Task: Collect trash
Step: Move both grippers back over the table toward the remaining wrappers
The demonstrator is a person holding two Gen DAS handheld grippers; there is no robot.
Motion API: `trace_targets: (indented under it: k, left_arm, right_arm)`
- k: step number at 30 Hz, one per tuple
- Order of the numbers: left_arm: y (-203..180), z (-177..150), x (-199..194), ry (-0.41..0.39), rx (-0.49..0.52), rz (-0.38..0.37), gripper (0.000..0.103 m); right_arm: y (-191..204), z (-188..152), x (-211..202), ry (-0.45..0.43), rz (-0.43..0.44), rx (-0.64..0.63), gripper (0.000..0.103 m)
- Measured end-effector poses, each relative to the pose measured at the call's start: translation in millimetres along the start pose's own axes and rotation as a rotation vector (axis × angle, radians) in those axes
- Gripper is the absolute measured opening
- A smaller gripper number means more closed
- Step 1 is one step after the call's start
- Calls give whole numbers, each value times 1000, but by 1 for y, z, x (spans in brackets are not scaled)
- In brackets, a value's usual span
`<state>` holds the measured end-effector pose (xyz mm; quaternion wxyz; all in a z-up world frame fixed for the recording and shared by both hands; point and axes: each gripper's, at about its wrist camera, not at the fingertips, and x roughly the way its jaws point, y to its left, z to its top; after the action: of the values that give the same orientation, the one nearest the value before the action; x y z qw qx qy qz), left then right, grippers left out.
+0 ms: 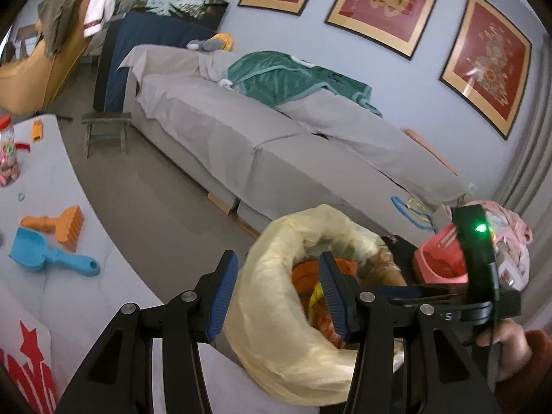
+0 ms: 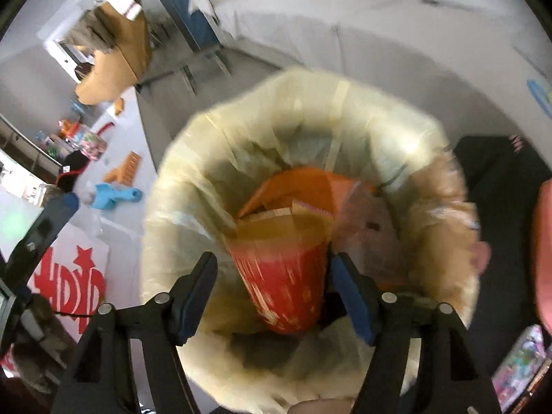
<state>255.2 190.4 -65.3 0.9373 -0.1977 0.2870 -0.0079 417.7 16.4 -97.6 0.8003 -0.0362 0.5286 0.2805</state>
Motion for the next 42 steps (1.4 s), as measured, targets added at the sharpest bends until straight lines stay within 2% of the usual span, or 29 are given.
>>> trace_targets:
  k: [4,7,11,18,23,27,31,37,42]
  left_arm:
    - [-24,-5,-11,18,43,13,50]
    - [-44,-15,-16,57,82,19,50]
    - [-69,-30,-24,94,122,21,50]
    - [-123,-58,-46,135,211,-53,50]
    - [-164,-78,-54,176,269,-131,50]
    - [-187,-92,-58,219,301,-203,50]
    - [-204,-110,-53,298,326,-325,50]
    - [-226,-136,-34,388,365,-355,50]
    - [-236,-158,-19,445,378,-350,50]
  right_arm:
    - [9,-10,-37,-92,-45,-32,67]
    - [3,-26,-69,-166,-55,-16,67]
    - [-5,-60,-110,-264,-118,14,55]
    - [-28,-134,-179,-372,-171,57,53]
    - [-47,-191,-228,-453,-214,148,53]
    - [-62,-234,-258,-487,-263,212,53]
    - [-72,-277,-275,-517,-322,244,53]
    - [-92,-327,-289,-529,-405,299,53]
    - [-107,-358,-288,-524,-415,367,53]
